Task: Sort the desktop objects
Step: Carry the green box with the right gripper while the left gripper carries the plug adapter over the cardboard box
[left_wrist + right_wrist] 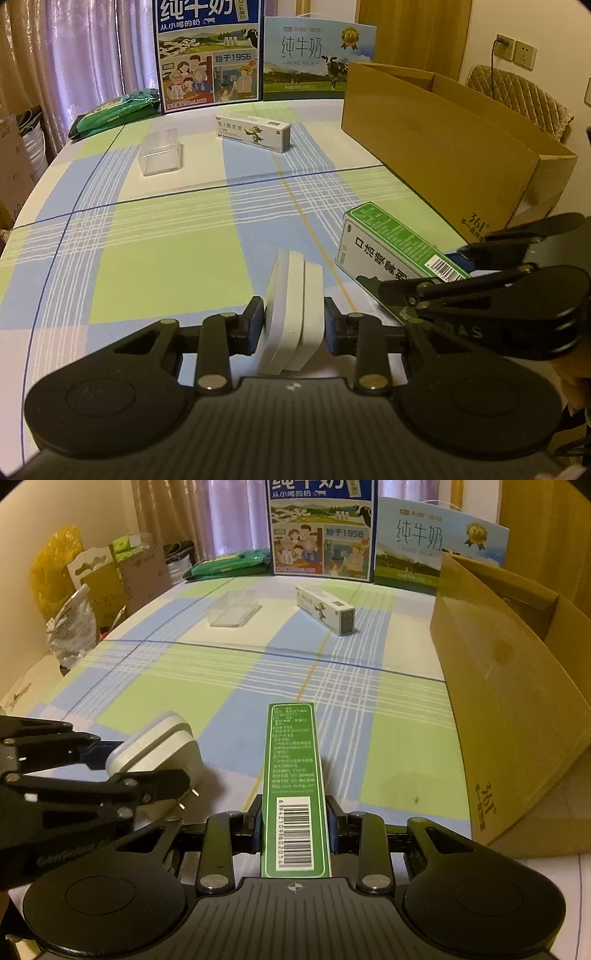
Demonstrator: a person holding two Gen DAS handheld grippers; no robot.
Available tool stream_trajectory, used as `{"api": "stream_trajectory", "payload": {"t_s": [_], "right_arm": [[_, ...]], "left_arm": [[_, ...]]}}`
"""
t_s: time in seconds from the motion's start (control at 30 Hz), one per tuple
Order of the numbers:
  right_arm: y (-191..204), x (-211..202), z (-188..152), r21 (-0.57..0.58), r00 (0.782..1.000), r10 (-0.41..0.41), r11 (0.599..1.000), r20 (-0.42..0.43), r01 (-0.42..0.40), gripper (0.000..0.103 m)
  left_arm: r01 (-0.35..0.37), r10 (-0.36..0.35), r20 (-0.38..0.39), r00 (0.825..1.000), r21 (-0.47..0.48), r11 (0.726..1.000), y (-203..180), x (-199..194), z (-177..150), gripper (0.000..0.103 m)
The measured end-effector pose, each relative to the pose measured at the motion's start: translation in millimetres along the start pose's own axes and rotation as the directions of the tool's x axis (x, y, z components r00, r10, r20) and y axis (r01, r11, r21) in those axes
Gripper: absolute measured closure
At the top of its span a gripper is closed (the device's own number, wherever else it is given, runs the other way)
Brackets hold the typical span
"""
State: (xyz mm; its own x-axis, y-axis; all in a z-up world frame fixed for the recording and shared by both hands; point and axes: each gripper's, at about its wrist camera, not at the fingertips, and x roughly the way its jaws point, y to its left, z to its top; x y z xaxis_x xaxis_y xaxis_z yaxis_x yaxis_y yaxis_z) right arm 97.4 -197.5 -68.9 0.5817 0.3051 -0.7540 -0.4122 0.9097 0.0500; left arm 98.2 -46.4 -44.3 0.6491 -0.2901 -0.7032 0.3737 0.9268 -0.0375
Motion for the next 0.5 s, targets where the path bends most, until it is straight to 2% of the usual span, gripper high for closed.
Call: {"api": "stream_trajectory", "payload": {"t_s": [0.2,0.5], "right_arm": [[1,4,1,-0.022,1.0,-0.019,1.0,-0.015,0.019,0.075],[2,-26,-1,0.009,0.999,-0.024,1.0,0.029,0.024,0.075]], "left_arm": [[-0.001,0.001,-0.004,1.0,-0.011,1.0,0,-3,0,0.075],[-0.007,0.008,0.009,1.0,-0.016,1.0,-3,-21,1,0.075]]}}
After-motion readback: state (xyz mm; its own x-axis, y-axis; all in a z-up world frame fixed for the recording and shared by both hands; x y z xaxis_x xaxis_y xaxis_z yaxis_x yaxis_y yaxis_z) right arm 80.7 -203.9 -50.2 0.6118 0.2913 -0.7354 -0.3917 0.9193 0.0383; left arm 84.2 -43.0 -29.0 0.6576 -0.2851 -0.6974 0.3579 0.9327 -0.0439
